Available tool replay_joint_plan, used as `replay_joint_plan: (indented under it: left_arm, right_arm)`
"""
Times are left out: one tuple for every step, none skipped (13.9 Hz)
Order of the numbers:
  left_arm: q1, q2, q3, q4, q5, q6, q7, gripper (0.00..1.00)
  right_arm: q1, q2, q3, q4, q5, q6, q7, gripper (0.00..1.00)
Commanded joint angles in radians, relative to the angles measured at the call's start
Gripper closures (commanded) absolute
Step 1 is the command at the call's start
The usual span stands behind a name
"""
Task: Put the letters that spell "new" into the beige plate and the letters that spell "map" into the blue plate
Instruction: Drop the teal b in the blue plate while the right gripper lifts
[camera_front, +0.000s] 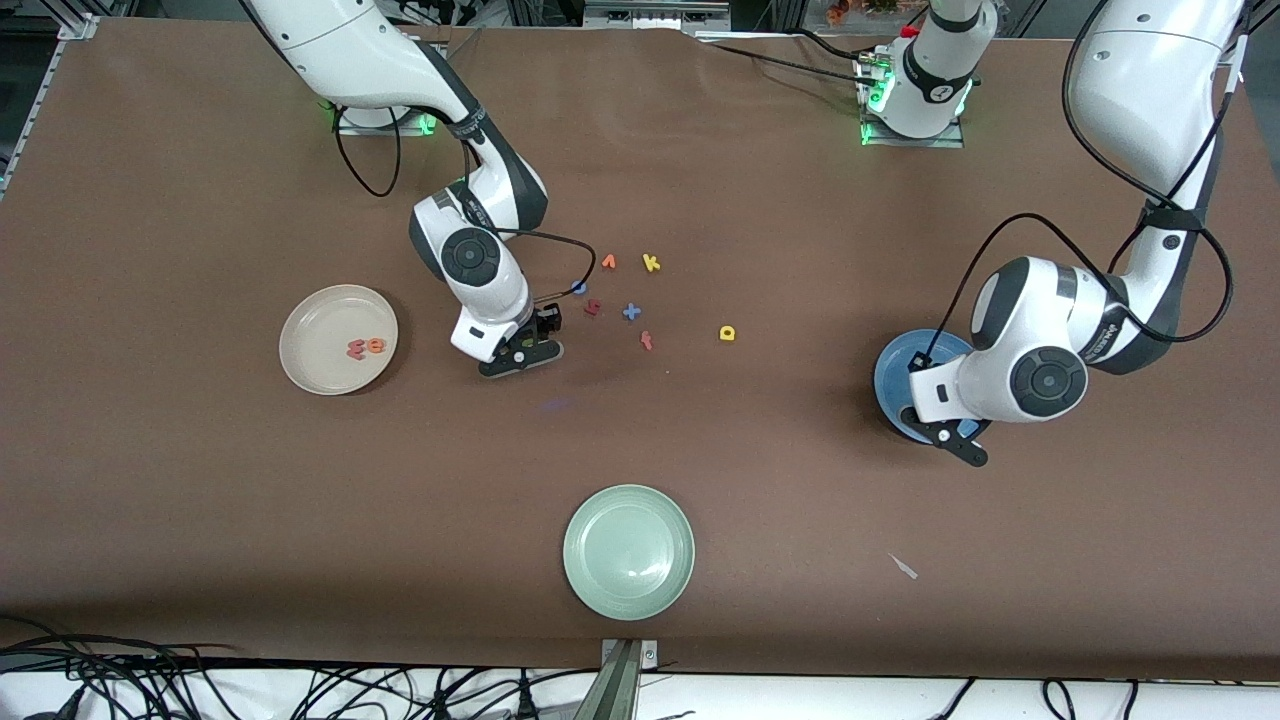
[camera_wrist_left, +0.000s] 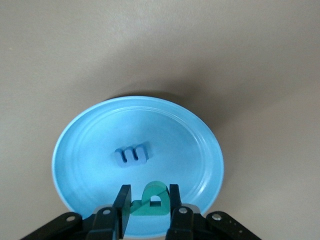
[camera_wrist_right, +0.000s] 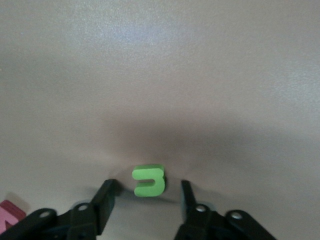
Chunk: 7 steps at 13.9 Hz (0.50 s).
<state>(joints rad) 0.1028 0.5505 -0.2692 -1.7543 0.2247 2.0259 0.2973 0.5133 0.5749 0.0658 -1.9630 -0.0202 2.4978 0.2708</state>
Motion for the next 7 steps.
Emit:
replay_joint_plan:
  left_arm:
    - [0.04, -0.067, -0.019, -0.193, 0.038, 0.177, 0.006, 0.73]
    - [0.038, -0.067, -0.019, -0.201, 0.038, 0.177, 0.006, 0.55]
    - [0.038, -0.064, -0.021, -0.205, 0.038, 0.175, 0.01, 0.05]
    - [0.032, -0.064, -0.019, -0.195, 0.038, 0.171, 0.049, 0.0]
    - [0.032, -0.064, -0.021, -0.183, 0.036, 0.165, 0.084, 0.0]
    - [0.025, -0.064, -0.021, -0.162, 0.036, 0.152, 0.091, 0.0]
    - [0.025, -0.066, -0.024, -0.156, 0.021, 0.134, 0.086, 0.0]
  right_arm:
    - [0.005, 0.01, -0.001, 0.007, -0.014, 0.009, -0.004, 0.5]
    - [0.005, 0.01, -0.001, 0.007, -0.014, 0.009, -0.004, 0.54]
    - [0.005, 0.01, -0.001, 0.007, -0.014, 0.009, -0.004, 0.58]
    - [0.005, 0.01, -0.001, 0.007, -0.014, 0.009, -0.004, 0.62]
    - [0.004, 0.01, -0.001, 0.007, -0.014, 0.01, -0.004, 0.63]
    - [0.004, 0.011, -0.001, 0.007, -0.014, 0.01, -0.004, 0.63]
    - [0.004, 0.011, -0.001, 0.009, -0.014, 0.012, -0.004, 0.63]
